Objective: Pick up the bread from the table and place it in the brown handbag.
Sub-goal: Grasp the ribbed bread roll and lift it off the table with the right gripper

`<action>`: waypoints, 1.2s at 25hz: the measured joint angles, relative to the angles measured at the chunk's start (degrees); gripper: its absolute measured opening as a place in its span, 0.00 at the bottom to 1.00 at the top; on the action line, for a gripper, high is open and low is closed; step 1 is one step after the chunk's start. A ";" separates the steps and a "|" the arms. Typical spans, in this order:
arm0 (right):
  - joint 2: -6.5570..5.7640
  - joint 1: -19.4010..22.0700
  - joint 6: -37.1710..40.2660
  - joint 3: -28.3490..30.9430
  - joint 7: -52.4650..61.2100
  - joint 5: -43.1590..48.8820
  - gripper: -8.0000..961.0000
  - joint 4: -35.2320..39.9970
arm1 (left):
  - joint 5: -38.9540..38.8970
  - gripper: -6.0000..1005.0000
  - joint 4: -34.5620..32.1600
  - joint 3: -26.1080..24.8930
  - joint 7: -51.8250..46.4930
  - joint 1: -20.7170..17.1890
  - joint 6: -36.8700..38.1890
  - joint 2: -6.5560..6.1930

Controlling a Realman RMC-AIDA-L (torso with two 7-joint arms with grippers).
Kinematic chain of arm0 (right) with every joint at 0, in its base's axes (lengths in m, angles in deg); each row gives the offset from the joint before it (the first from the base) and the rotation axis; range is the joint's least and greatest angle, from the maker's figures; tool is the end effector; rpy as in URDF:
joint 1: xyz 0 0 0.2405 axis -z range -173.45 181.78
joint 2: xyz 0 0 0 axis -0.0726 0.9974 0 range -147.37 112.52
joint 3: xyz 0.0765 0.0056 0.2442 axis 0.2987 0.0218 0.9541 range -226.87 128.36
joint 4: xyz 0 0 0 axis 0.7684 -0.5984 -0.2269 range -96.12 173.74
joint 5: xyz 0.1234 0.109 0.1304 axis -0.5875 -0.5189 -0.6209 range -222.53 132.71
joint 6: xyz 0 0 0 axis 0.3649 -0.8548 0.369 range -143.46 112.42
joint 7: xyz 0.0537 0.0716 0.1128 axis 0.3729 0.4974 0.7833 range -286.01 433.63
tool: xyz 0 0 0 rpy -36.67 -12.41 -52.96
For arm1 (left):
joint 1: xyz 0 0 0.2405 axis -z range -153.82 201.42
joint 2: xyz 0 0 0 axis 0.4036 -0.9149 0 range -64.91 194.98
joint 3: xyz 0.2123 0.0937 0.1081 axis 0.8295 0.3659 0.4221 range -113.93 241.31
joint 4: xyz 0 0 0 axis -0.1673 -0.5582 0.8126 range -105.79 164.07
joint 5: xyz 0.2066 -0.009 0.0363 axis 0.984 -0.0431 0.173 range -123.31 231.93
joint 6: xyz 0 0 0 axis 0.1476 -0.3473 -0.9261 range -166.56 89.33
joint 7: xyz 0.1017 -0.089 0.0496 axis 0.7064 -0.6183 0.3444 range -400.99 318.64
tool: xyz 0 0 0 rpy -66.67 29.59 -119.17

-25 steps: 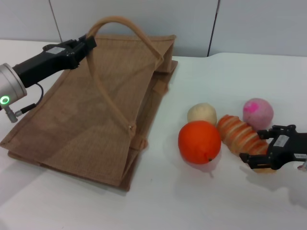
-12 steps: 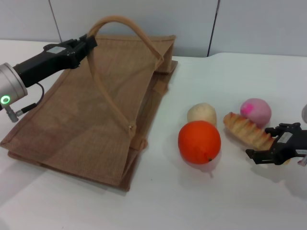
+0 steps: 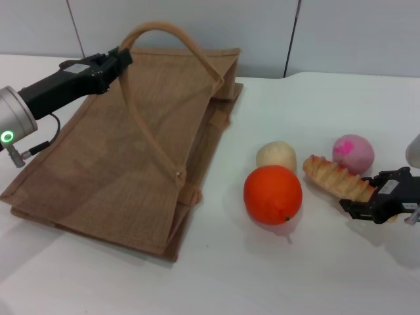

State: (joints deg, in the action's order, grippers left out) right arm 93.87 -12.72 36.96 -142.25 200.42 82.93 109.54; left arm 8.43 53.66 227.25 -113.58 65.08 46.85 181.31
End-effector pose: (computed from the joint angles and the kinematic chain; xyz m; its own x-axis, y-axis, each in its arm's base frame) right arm 0.2653 0.3448 -0.0087 0.8749 -0.4843 -0.0102 -0.4129 -0.7346 -0.5384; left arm -0.2811 0.3779 0.0466 0.4942 0.2534 0.8316 0.7464 -0.6141 -0.2565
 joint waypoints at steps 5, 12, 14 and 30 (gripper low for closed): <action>-0.07 0.00 -0.01 0.01 0.09 0.03 0.70 0.18 | 0.00 0.13 0.00 -0.08 0.20 -0.09 -0.02 0.00; -0.46 0.14 0.85 0.01 -0.53 0.05 0.60 0.66 | 0.00 0.13 0.00 0.18 0.20 -0.13 0.50 0.00; -0.51 0.24 0.97 0.01 -0.86 0.04 0.58 0.82 | 0.00 0.13 0.00 0.18 0.19 -0.14 1.43 -0.01; -0.65 1.87 7.36 1.47 -11.49 -8.74 0.45 9.00 | -0.60 0.13 0.60 0.18 -0.21 -0.14 11.74 -0.23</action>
State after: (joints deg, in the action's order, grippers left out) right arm 93.22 -10.85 44.32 -140.78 188.94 74.19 118.54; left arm 7.83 54.25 227.43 -113.79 64.93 58.59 181.09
